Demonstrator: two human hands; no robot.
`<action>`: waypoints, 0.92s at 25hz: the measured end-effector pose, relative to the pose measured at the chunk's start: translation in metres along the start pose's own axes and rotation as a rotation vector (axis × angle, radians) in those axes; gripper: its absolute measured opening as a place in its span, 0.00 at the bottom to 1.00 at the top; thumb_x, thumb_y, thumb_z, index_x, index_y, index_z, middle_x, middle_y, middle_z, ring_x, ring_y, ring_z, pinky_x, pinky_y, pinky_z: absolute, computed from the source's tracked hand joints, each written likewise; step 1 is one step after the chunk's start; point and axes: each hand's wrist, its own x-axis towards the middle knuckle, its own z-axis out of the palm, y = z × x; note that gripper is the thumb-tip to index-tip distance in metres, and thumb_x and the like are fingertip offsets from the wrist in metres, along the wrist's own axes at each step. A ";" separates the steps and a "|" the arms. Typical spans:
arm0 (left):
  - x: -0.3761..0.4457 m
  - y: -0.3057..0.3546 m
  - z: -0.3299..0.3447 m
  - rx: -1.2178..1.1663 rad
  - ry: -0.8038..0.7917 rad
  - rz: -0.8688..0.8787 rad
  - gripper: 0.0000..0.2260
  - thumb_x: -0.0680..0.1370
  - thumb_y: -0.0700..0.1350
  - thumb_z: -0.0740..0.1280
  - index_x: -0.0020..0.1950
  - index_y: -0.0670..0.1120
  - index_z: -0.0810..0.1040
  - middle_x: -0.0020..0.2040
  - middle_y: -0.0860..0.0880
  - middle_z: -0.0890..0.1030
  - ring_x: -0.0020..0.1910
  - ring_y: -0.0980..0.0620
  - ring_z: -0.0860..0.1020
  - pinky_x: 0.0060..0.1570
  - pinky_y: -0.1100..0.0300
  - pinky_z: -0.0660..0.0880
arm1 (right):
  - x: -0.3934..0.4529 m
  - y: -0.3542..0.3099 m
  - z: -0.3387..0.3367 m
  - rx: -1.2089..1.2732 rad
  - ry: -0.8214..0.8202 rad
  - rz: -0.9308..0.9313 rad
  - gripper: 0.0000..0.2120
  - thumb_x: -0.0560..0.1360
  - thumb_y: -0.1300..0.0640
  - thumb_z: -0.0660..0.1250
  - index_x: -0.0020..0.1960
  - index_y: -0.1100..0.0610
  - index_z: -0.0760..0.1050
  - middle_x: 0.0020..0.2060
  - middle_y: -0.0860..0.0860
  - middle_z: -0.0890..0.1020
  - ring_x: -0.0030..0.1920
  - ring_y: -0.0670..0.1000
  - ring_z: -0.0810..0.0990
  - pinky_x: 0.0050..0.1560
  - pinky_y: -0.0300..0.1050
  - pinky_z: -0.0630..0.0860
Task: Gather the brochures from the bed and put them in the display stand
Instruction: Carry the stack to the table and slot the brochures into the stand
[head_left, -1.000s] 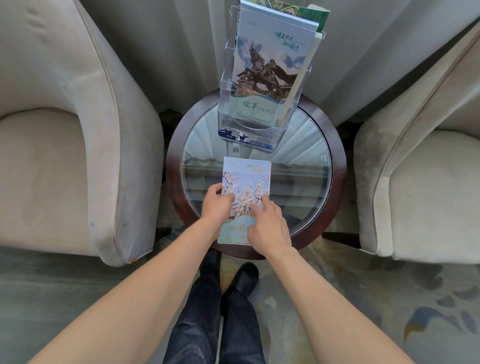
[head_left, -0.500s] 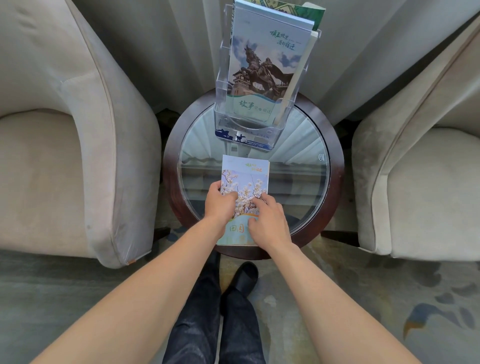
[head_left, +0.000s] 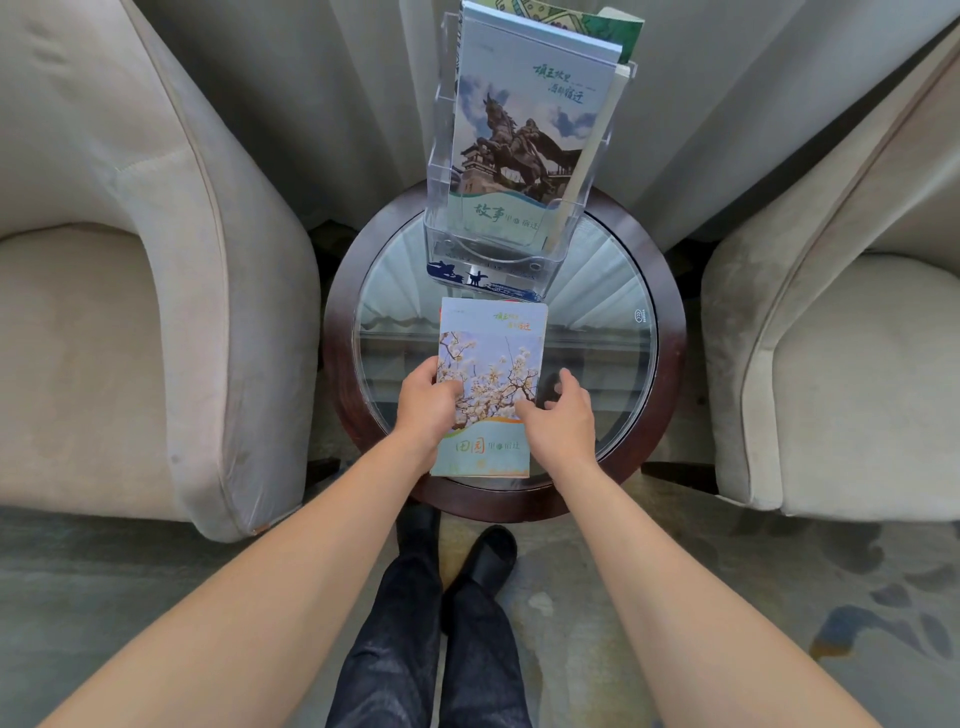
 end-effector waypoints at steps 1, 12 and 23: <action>0.000 0.001 -0.001 -0.020 -0.029 -0.007 0.14 0.78 0.33 0.61 0.51 0.49 0.81 0.46 0.51 0.87 0.44 0.51 0.86 0.38 0.54 0.82 | 0.001 0.000 -0.001 0.040 -0.014 0.015 0.36 0.76 0.53 0.71 0.79 0.53 0.60 0.69 0.49 0.73 0.62 0.49 0.76 0.61 0.48 0.74; 0.000 0.007 -0.004 0.411 0.072 0.283 0.18 0.78 0.37 0.63 0.66 0.51 0.74 0.57 0.51 0.77 0.56 0.52 0.75 0.54 0.58 0.71 | -0.001 -0.011 0.016 0.165 0.038 -0.005 0.13 0.75 0.63 0.64 0.54 0.46 0.73 0.49 0.45 0.84 0.49 0.51 0.83 0.52 0.56 0.81; -0.006 -0.006 -0.010 0.635 -0.038 0.497 0.35 0.77 0.40 0.63 0.79 0.60 0.52 0.64 0.53 0.66 0.52 0.60 0.70 0.49 0.62 0.69 | -0.003 -0.017 0.019 0.182 0.083 -0.022 0.34 0.75 0.66 0.60 0.73 0.38 0.65 0.48 0.36 0.78 0.45 0.38 0.78 0.39 0.36 0.73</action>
